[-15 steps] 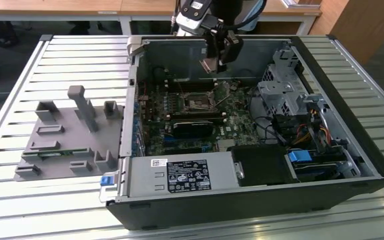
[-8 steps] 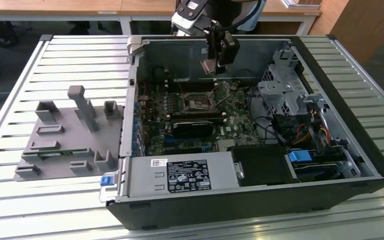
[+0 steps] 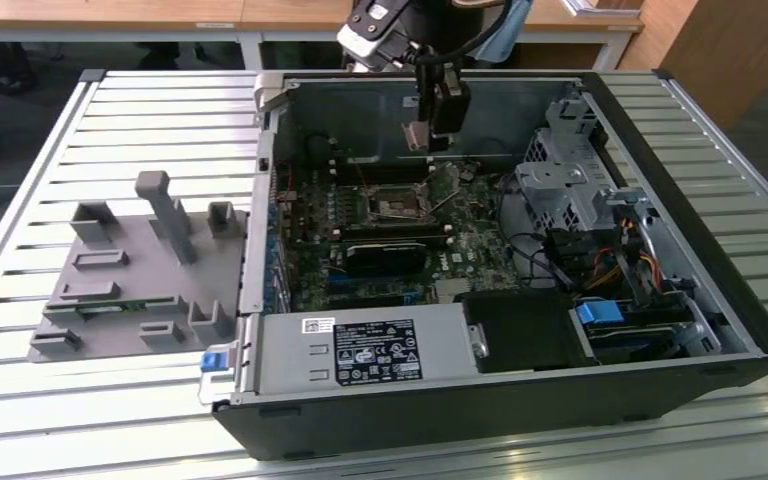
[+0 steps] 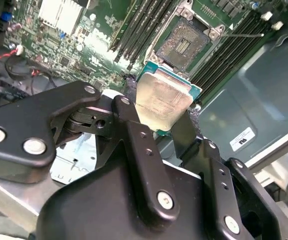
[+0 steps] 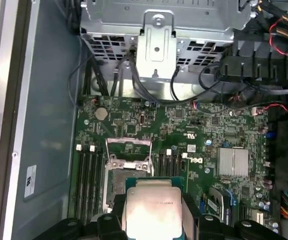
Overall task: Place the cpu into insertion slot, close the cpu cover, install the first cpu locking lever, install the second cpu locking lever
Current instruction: 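Place the cpu into insertion slot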
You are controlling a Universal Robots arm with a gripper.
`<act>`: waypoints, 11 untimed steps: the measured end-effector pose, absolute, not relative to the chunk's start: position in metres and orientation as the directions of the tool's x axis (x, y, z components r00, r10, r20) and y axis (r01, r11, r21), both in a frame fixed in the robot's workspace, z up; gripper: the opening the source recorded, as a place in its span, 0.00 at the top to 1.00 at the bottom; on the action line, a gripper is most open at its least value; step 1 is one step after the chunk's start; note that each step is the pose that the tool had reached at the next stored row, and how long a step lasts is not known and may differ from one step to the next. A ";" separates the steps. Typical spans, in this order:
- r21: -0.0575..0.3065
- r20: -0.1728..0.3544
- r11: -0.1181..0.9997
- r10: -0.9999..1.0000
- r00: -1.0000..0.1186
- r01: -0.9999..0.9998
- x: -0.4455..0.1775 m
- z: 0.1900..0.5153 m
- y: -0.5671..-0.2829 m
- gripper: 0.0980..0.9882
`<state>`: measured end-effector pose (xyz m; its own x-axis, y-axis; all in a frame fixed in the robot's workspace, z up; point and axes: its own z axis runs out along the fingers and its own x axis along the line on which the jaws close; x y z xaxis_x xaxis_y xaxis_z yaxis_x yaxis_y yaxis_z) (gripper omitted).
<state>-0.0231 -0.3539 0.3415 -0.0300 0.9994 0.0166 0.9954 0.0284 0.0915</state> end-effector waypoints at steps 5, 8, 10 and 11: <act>0.094 0.016 0.025 1.000 -0.027 0.995 -0.029 0.335 -0.348 0.52; 0.094 0.015 0.025 1.000 -0.027 0.995 -0.033 0.330 -0.344 0.52; 0.094 0.014 0.025 1.000 -0.026 0.995 -0.033 0.327 -0.339 0.52; 0.094 0.013 0.025 1.000 -0.026 0.995 -0.033 0.325 -0.337 0.52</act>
